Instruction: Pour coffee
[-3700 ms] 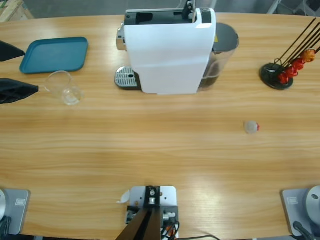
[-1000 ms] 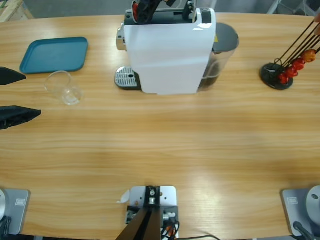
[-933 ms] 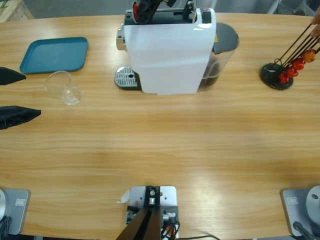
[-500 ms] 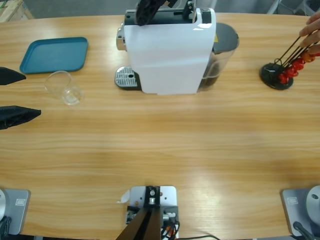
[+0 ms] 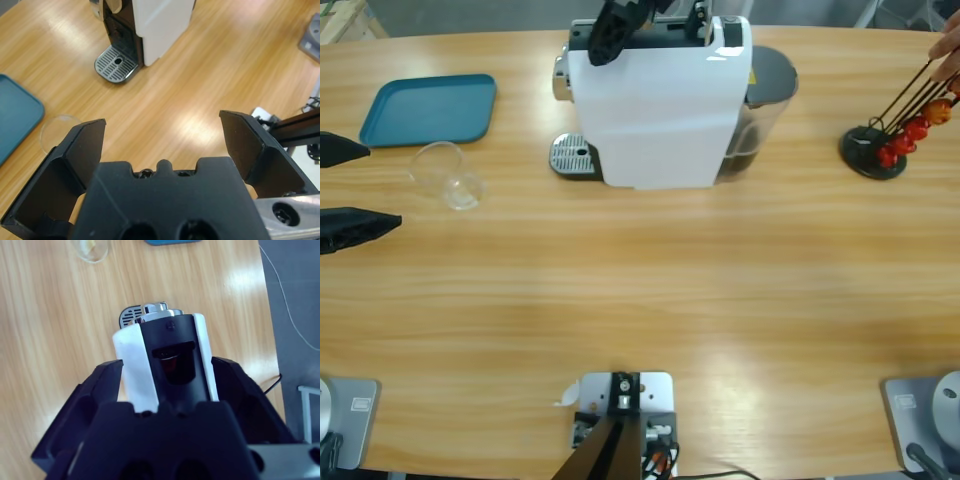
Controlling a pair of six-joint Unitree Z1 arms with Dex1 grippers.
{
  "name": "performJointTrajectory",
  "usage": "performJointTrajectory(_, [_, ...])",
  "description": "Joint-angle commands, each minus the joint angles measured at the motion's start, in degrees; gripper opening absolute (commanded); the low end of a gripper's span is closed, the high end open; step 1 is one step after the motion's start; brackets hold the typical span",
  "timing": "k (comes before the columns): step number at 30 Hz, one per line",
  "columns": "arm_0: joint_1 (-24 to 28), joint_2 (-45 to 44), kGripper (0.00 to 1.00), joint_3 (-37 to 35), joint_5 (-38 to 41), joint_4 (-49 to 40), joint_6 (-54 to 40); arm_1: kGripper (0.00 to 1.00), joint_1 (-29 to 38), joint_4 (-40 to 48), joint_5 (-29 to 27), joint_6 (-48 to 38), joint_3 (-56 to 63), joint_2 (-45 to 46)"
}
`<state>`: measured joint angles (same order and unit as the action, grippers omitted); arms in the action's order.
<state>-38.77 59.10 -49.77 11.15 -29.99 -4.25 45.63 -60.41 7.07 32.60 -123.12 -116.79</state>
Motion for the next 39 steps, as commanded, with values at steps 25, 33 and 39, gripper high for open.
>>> performJointTrajectory(25, [-2.7,0.5,0.991,-5.1,-9.6,-8.2,9.2,0.0,15.2,13.4,-30.5,-79.4,40.3,33.1])
performJointTrajectory(33, [-3.8,0.3,0.991,-5.2,-9.5,-8.7,9.4,0.0,10.7,37.6,-36.7,-87.4,55.7,38.1])
performJointTrajectory(39, [-3.8,1.4,0.991,-7.0,-9.6,-8.2,9.4,0.0,5.4,48.9,-35.1,-87.0,55.5,30.8])
